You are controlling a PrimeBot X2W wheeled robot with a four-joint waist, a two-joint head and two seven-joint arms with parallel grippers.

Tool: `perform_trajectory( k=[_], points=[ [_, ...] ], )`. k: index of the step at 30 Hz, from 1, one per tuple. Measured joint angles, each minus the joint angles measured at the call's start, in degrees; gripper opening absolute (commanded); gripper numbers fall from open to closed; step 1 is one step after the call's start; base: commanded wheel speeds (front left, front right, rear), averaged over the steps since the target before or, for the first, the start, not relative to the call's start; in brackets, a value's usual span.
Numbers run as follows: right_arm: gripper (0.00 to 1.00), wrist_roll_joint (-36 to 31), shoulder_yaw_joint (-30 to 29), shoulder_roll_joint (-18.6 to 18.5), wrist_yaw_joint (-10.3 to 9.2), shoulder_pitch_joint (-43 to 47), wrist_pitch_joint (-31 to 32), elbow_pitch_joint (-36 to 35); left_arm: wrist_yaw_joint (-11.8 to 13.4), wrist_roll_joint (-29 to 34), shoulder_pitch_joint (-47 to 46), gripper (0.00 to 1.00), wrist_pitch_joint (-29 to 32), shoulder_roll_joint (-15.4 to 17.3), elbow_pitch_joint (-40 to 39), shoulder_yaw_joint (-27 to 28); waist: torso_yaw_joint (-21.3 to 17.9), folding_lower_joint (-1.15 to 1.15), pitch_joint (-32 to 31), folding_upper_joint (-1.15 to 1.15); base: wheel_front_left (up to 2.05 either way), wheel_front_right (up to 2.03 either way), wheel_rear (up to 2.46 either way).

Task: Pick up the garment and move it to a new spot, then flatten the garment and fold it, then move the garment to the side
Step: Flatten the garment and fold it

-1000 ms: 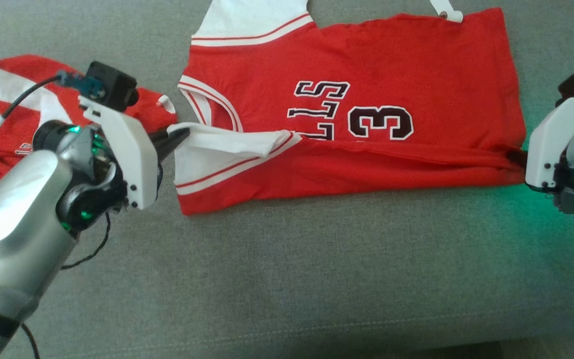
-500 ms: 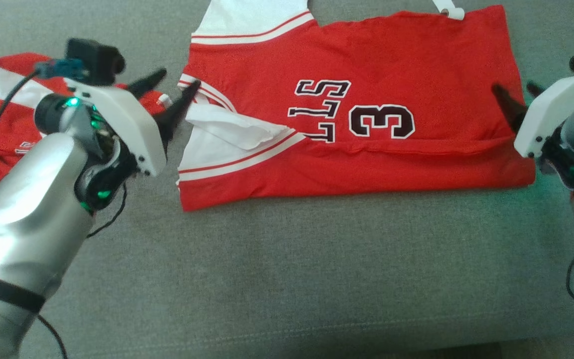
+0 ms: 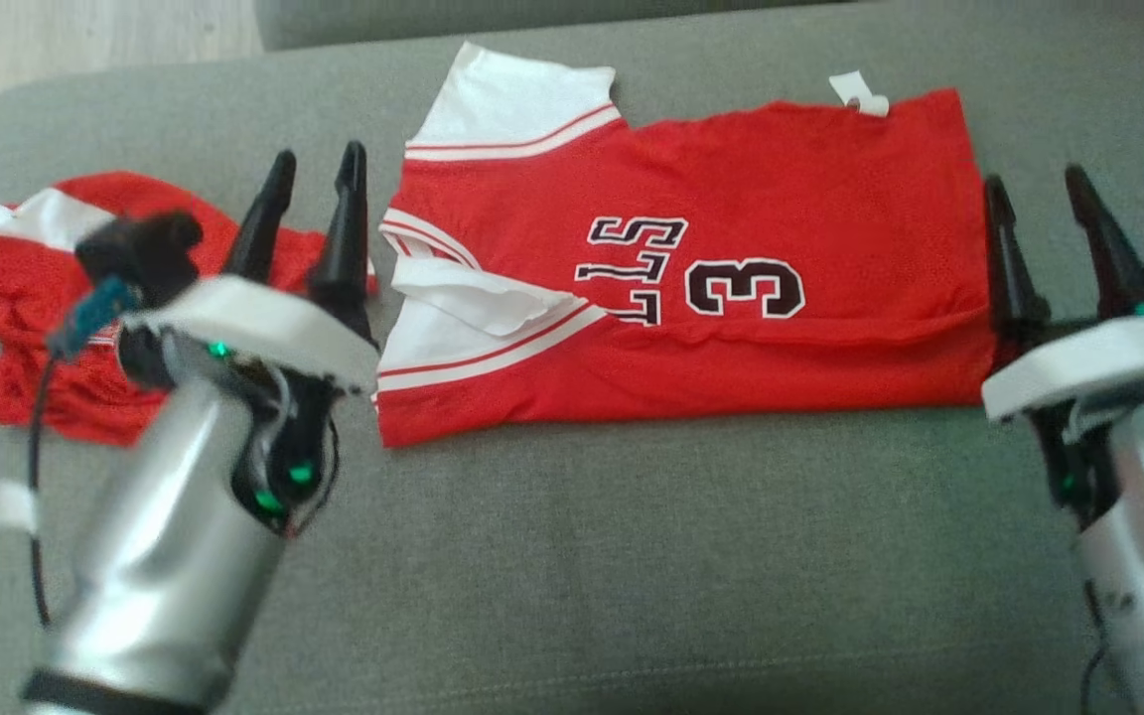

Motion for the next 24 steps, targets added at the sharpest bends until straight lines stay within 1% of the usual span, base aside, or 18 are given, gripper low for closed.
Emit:
perform_trajectory(
  k=[2,4,6,8,10,13,15,18,24],
  points=[
    [1.0,-1.66,-3.0,2.59,0.0,2.7,-1.29,-1.6,0.8,4.1,4.05,1.0,-0.23,-1.88,-3.49,3.45,0.12,0.0,-0.88,0.0,0.0,0.0,0.0],
    [1.0,-4.91,-5.16,4.88,0.0,5.25,-1.88,-3.79,1.38,9.42,8.33,1.0,-0.25,-3.49,-6.54,6.55,0.07,0.0,-1.53,0.0,0.0,0.0,0.0],
    [1.0,-7.97,-7.15,7.15,0.0,7.85,-2.11,-6.1,1.37,14.67,12.6,1.0,-0.25,-5.17,-9.01,9.56,-0.12,0.0,-2.13,0.0,0.0,0.0,0.0],
    [1.0,-10.66,-9.21,9.62,0.0,10.51,-2.13,-8.92,1.21,19.6,16.51,1.0,-0.25,-6.83,-11.21,11.59,-0.36,0.0,-2.79,0.0,0.0,0.0,0.0],
    [1.0,-13.58,-10.49,11.15,0.0,13.13,-2.13,-11.68,0.68,22.79,19.64,1.0,-0.34,-8.82,-12.54,13.51,-0.58,0.0,-3.4,0.0,0.0,0.0,0.0],
    [1.0,-15.92,-11.49,12.47,0.0,16.6,-2.13,-13.85,-0.34,27.21,23.33,1.0,-0.34,-10.37,-13.22,15.14,-0.78,0.0,-4.41,0.0,0.0,0.0,0.0],
    [1.0,-16.15,-12.56,13.5,0.0,18.75,-2.13,-14.57,-1.09,28.82,25.44,1.0,-0.34,-11.11,-13.5,16.25,-0.88,0.0,-5.03,0.0,0.0,0.0,0.0],
    [1.0,-16.1,-13.19,14.02,0.0,21.17,-2.13,-15.41,-1.99,30.43,27.87,1.0,-0.34,-11.56,-13.27,17.05,-1.0,0.0,-5.25,0.0,0.0,0.0,0.0],
    [1.0,-14.96,-13.15,14.59,0.0,21.87,-2.13,-16.97,-3.82,32.66,27.89,1.0,-0.34,-11.81,-9.48,16.86,-1.47,0.0,-4.15,0.0,0.0,0.0,0.0]
  ],
)
